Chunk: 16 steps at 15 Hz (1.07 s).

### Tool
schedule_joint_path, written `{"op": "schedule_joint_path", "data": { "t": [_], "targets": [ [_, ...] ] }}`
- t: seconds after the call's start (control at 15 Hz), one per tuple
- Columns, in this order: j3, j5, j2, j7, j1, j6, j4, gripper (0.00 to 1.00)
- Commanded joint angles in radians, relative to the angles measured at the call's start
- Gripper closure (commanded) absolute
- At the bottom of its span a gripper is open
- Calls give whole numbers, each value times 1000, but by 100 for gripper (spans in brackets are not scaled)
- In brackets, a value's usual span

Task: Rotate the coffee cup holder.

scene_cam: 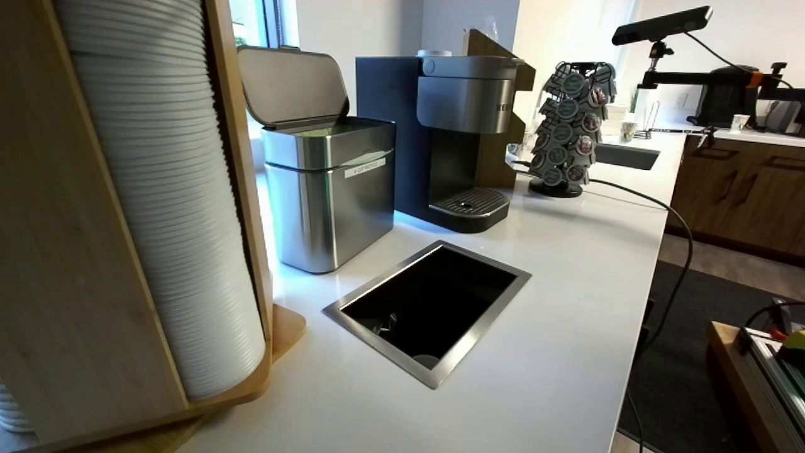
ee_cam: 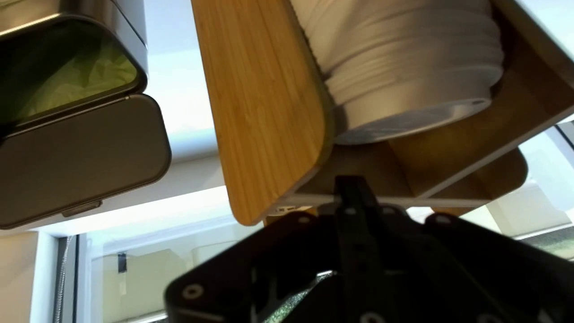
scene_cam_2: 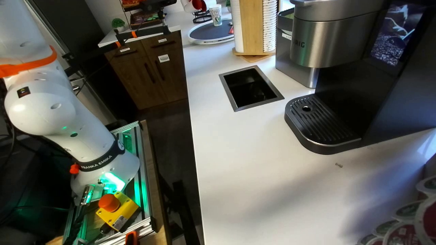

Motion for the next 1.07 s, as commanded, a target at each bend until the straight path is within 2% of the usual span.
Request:
{"op": "schedule_joint_path", "data": {
  "t": [0.0,0.67,1.0],
  "targets": [
    [-12,-52,19,49,6,-2,9,100],
    [-32,-78,52,50,-3,70,13,100],
    [-41,-48,72,29,-14,144,11,100]
  ]
}}
